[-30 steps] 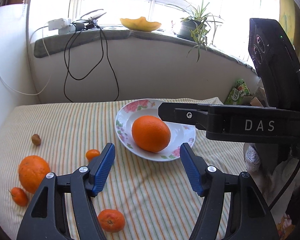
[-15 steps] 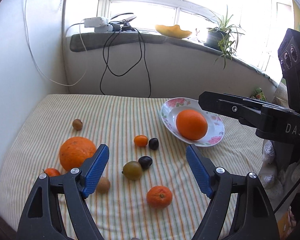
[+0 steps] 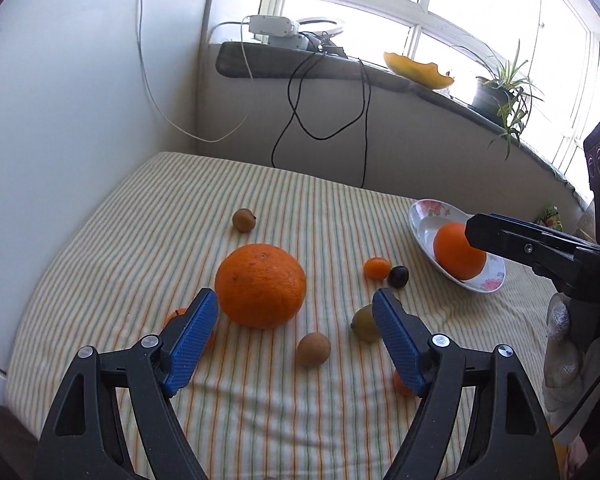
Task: Organize fruits
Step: 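Move the right gripper to the second large orange and grasp it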
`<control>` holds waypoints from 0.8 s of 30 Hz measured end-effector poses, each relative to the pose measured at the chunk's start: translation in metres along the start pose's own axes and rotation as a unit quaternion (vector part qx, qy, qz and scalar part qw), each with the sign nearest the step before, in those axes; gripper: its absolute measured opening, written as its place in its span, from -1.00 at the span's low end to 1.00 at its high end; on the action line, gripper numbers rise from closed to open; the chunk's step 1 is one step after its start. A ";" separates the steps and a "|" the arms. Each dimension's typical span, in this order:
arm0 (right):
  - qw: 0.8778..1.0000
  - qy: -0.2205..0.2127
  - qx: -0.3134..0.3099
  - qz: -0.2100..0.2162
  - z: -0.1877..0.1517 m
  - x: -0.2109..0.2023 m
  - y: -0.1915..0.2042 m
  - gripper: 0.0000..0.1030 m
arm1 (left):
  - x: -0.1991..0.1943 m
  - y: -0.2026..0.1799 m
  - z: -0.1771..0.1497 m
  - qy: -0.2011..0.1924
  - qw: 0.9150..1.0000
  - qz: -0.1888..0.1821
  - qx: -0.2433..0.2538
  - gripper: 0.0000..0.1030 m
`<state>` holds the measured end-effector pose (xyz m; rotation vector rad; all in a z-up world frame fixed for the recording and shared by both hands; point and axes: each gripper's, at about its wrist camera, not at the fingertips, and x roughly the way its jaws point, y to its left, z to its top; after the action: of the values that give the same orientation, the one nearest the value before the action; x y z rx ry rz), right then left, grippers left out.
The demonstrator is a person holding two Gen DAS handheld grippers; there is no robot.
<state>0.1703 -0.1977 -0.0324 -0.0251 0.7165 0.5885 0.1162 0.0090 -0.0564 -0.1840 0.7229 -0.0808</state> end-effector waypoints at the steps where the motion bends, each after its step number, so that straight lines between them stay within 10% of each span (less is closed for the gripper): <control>1: 1.000 0.002 -0.001 0.003 -0.001 0.003 0.002 0.84 | 0.002 0.005 -0.001 0.002 1.000 0.000 -0.005 0.55; 24: 0.989 0.115 0.022 0.094 0.005 0.103 0.035 0.76 | 0.022 0.037 -0.004 0.026 0.998 -0.031 -0.039 0.45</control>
<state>0.2177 -0.1160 -0.0870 0.0154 0.9632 0.7591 0.1302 0.0420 -0.0814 -0.2800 0.7718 -0.1174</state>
